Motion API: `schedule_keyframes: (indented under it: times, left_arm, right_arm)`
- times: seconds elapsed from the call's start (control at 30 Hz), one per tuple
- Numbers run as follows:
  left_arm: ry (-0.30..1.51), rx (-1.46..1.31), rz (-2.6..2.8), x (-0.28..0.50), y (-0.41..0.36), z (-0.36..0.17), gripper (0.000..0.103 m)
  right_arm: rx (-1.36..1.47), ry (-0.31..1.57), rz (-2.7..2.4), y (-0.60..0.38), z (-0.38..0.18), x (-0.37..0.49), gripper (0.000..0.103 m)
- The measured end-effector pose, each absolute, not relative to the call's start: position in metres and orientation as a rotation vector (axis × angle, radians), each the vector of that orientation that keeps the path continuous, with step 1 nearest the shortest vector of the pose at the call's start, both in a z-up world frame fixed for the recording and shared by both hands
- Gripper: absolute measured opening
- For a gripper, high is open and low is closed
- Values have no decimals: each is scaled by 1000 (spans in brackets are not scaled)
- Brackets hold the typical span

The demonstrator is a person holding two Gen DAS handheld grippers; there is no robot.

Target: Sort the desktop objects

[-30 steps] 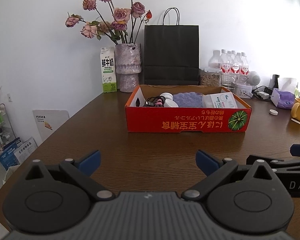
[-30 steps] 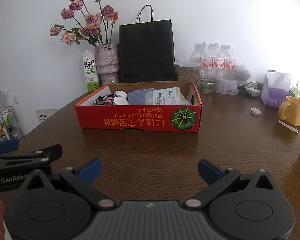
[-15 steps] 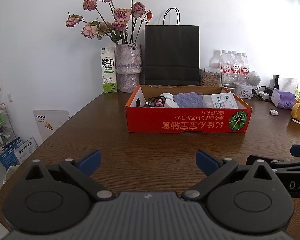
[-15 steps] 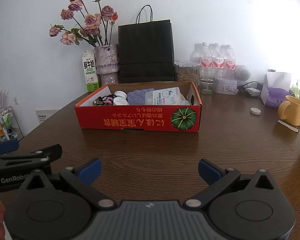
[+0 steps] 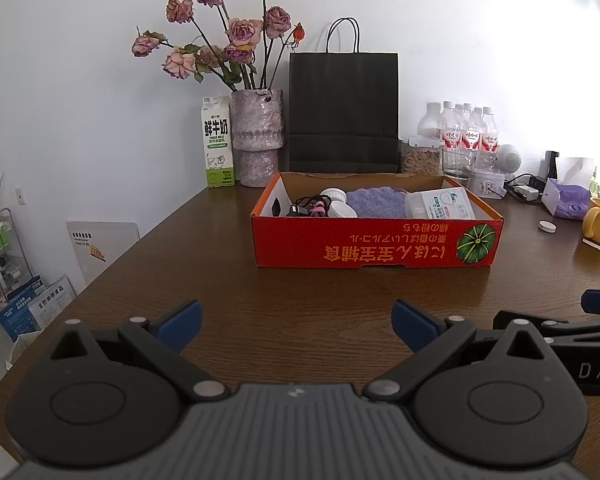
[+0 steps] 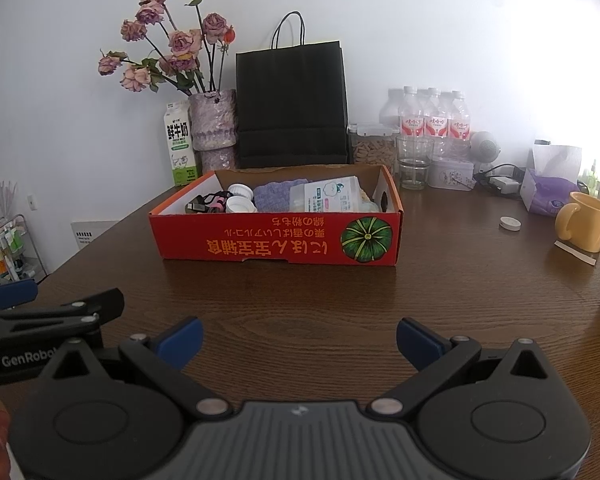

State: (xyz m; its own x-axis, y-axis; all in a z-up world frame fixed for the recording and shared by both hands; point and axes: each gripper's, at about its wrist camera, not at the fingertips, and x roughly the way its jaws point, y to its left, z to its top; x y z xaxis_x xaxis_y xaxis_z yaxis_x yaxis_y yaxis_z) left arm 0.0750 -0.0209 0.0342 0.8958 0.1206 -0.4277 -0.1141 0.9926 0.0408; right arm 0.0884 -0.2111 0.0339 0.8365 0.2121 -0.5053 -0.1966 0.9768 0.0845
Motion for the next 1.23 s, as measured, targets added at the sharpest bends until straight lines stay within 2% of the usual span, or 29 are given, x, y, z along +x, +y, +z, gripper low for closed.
schedule_keyframes:
  times: [1.23]
  left_arm:
    - [450,7,113,76,-24,35,103]
  right_arm:
    - [34,537,214,-212,35,88,103]
